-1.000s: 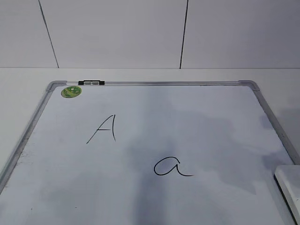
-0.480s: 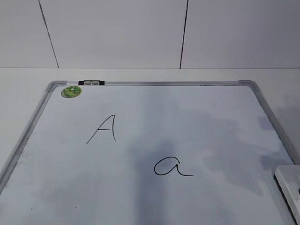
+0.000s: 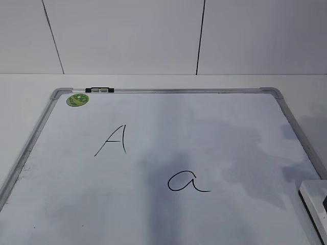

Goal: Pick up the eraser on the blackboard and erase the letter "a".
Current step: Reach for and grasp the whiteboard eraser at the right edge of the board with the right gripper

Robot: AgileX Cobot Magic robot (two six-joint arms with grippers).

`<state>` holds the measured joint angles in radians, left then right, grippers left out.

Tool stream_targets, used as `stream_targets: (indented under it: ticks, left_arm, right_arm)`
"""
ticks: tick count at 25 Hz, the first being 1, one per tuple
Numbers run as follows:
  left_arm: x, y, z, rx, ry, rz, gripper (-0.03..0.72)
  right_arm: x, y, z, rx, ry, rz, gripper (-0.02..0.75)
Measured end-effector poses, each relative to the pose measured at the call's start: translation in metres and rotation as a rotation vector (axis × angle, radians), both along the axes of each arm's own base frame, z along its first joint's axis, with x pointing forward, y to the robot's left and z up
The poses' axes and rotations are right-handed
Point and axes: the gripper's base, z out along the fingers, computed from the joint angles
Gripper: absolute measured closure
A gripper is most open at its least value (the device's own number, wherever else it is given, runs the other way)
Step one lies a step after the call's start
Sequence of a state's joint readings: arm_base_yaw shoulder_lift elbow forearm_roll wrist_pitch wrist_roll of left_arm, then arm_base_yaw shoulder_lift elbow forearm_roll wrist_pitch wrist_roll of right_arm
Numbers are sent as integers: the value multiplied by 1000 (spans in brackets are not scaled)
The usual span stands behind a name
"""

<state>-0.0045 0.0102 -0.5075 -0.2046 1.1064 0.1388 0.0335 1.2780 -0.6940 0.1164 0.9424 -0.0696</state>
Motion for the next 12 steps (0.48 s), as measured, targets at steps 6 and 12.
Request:
stream_targets:
  ticks: [6,12]
  left_arm:
    - [0,0,0,0,0,0,454]
    - [0,0,0,0,0,0,454]
  right_arm:
    - [0,0,0,1,-3,-8,128]
    - [0,0,0,1,-3,-8,111]
